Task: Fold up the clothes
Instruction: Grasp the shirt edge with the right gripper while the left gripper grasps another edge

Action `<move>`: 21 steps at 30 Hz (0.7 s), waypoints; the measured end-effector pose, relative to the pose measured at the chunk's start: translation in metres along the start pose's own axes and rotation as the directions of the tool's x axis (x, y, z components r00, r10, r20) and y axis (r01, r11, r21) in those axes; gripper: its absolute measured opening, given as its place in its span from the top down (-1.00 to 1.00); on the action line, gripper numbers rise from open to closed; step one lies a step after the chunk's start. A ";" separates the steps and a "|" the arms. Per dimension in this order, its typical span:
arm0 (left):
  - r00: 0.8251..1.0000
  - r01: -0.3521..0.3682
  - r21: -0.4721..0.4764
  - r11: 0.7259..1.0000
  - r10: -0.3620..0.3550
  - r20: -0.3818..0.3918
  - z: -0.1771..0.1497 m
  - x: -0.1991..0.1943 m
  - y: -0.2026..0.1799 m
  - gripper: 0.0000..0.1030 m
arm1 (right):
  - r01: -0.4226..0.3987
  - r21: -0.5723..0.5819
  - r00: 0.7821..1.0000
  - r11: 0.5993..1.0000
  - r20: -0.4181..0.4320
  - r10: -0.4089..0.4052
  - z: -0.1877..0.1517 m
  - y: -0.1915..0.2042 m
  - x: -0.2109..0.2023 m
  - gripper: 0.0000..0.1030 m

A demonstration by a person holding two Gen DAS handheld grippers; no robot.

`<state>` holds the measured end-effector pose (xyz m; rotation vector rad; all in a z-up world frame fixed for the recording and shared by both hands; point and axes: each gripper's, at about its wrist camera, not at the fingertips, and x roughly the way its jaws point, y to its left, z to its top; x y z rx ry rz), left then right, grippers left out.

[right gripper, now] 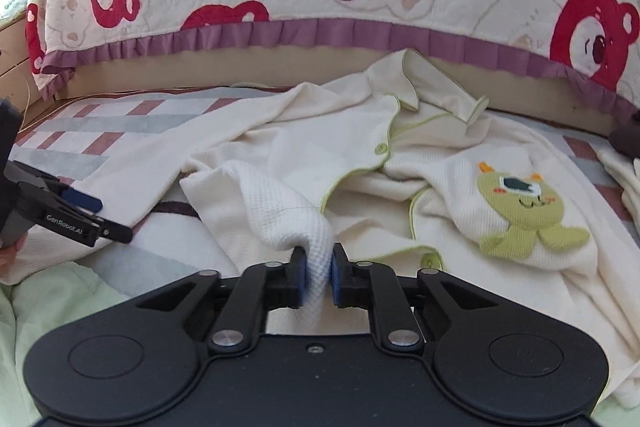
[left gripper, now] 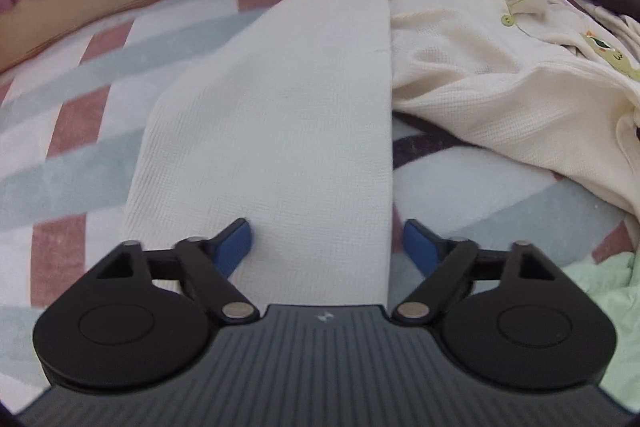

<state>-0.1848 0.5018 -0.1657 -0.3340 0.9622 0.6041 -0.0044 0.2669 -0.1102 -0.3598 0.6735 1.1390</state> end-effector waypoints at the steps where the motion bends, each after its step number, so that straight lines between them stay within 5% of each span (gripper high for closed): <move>1: 1.000 -0.007 0.017 1.000 0.007 0.006 0.001 0.001 -0.003 -0.64 | 0.002 0.001 1.000 1.000 -0.007 -0.002 -0.002 0.000 0.001 0.27; 3: 0.999 -0.018 0.029 0.999 0.017 0.033 0.002 0.000 -0.004 -0.23 | 0.010 -0.001 1.000 1.000 -0.022 -0.010 -0.008 0.002 0.004 -0.13; 5: 0.998 -0.034 0.028 0.999 0.032 0.063 0.005 -0.006 0.000 0.95 | 0.009 -0.019 0.999 1.000 -0.044 -0.010 -0.012 0.007 0.012 -0.18; 10: 0.979 -0.153 -0.026 0.988 0.155 0.135 0.012 -0.020 0.025 0.93 | 0.027 -0.110 0.995 0.994 -0.095 -0.038 -0.017 0.026 0.045 -0.26; 12: 0.967 -0.193 -0.051 0.980 0.199 0.160 0.015 -0.024 0.036 0.83 | 0.060 -0.160 0.992 0.985 -0.096 -0.076 -0.014 0.034 0.058 -0.26; 13: 0.967 -0.194 -0.060 0.979 0.202 0.158 0.016 -0.020 0.043 0.62 | 0.064 -0.151 0.993 0.986 -0.087 -0.078 -0.011 0.035 0.060 -0.25; 14: 0.970 -0.183 -0.068 0.981 0.192 0.149 0.017 -0.016 0.050 0.48 | 0.061 -0.134 0.994 0.989 -0.083 -0.073 -0.007 0.035 0.060 0.08; 15: 0.974 -0.169 -0.076 0.983 0.179 0.142 0.018 -0.013 0.055 0.48 | 0.047 -0.104 0.995 0.993 -0.087 -0.056 -0.003 0.033 0.056 0.78; 16: 0.977 -0.155 -0.085 0.984 0.165 0.135 0.018 -0.009 0.061 0.52 | 0.031 -0.069 0.996 0.997 -0.087 -0.037 0.001 0.031 0.050 0.76; 18: 0.977 -0.154 -0.100 0.983 0.167 0.133 0.019 -0.006 0.071 0.98 | -0.010 0.012 0.998 1.000 -0.058 0.011 0.007 0.028 0.025 0.77; 21: 0.968 -0.137 -0.170 0.976 0.168 0.188 0.022 -0.022 0.086 0.97 | -0.055 0.030 0.998 0.998 -0.035 0.056 0.011 0.035 -0.009 0.78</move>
